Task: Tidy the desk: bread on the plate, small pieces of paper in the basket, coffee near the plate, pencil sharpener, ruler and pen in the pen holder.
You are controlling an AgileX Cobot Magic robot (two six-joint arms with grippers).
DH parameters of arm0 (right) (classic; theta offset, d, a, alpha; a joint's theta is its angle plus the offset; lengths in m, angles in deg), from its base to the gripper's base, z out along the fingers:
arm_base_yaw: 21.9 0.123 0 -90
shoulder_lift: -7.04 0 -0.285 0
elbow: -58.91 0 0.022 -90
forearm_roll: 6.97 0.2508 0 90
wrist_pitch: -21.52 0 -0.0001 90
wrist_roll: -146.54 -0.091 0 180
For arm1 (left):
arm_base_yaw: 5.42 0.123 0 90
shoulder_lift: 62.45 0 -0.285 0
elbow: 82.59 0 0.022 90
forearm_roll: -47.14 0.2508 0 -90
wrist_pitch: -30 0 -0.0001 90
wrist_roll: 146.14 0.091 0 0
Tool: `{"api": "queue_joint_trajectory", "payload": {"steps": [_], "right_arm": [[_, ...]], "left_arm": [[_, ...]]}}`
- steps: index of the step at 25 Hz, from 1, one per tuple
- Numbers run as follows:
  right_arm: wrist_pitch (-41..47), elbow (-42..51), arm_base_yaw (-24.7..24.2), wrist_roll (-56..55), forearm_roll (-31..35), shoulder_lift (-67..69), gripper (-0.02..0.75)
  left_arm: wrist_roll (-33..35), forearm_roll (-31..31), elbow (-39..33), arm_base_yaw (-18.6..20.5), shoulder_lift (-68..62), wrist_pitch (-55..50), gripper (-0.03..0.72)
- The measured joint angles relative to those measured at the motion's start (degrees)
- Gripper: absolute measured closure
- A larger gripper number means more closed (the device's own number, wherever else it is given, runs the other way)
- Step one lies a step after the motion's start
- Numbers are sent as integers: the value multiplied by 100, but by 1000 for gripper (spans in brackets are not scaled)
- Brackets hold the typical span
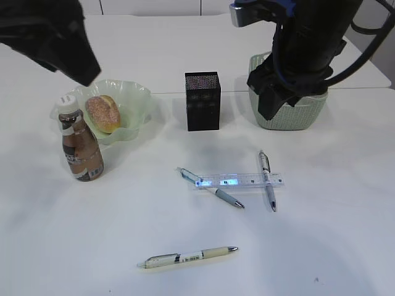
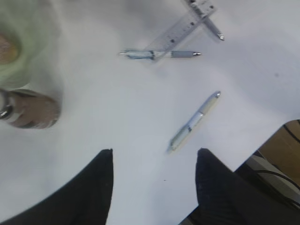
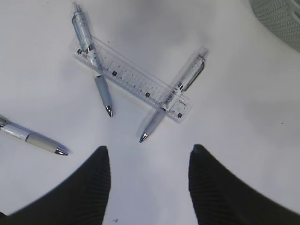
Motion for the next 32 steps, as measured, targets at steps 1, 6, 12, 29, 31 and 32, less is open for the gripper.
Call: {"api": "queue_joint_trajectory", "payload": {"steps": [1,6,12,29,31,32], "right_arm": [[0,0,37,84,-15,0,312],[0,0,61,638,-56,0,312],[0,0,61,1535,-56,39,312],[-33,0,61,3950,194,433,312],[-33,0,61,4219,205,537,312],[-33,0,61,4320,205,537,312]], "left_arm": [[-95,187,-61,0,142,-2,302],[-346,506,-318,100,784,-25,306],[-371,517,-418,351,1368,-70,306],[-440,948,-439,362,1806,-105,306],[-575,1100,-548,362,1830,-105,306],[-645,1181,-611,391,1857,-105,306]]}}
